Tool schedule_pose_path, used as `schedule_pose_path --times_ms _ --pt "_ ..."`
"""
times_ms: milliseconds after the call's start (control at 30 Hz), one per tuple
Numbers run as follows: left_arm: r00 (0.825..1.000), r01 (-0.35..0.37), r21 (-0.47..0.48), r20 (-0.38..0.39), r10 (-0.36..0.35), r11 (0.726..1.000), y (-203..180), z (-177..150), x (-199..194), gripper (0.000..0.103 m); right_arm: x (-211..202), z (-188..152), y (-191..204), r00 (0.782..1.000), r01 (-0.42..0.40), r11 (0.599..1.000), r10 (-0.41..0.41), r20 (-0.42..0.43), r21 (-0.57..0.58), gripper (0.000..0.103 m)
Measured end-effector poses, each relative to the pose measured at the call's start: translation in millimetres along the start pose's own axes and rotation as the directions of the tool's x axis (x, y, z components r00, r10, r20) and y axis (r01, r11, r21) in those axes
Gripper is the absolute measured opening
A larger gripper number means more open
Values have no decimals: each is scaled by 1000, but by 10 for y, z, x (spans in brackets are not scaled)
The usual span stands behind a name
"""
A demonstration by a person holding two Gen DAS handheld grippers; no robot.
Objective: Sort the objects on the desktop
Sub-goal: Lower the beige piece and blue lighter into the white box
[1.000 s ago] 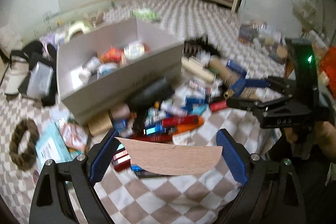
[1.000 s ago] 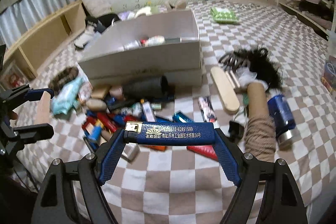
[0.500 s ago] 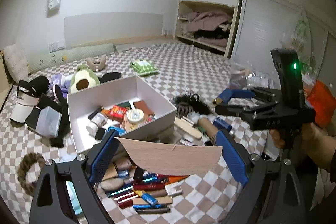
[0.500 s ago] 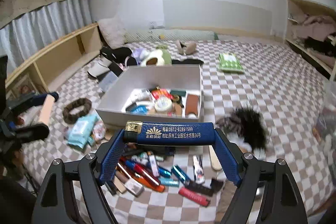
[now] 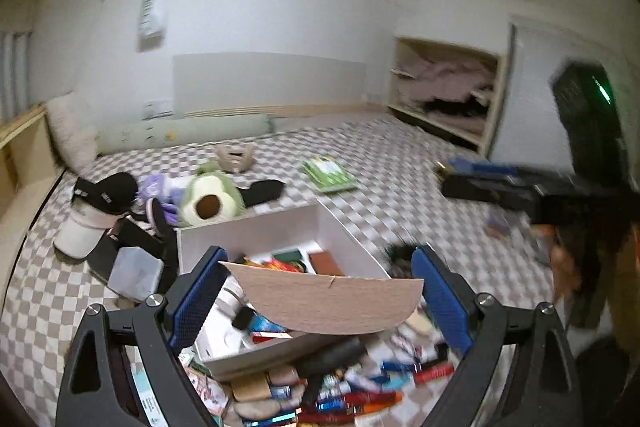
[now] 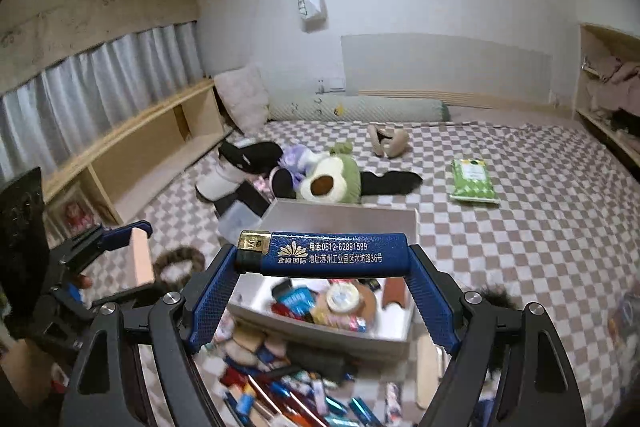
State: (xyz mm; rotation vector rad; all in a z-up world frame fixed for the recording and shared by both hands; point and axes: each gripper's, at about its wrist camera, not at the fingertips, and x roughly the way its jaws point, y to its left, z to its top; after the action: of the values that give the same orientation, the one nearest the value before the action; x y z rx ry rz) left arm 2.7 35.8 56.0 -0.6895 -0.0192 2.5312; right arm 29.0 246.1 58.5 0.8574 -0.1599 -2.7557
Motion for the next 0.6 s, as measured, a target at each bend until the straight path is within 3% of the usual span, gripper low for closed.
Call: schedule_pose_path --times_ms 100,233,467,600 --pt "1000 -19 -89 -6 19 996 178 168 130 94 142 114 -37 999 -40 998 40 9 41 83" --pt "999 -39 -207 -29 34 978 416 349 323 94 451 197 -121 999 -24 996 26 -29 85 83" --pt "993 -80 -289 -103 52 954 616 348 791 94 1150 160 -467 991 -9 968 43 -128 251 83" --pt "988 -92 -290 -148 51 953 665 268 1082 94 1679 32 -645 977 29 948 40 -211 317 83"
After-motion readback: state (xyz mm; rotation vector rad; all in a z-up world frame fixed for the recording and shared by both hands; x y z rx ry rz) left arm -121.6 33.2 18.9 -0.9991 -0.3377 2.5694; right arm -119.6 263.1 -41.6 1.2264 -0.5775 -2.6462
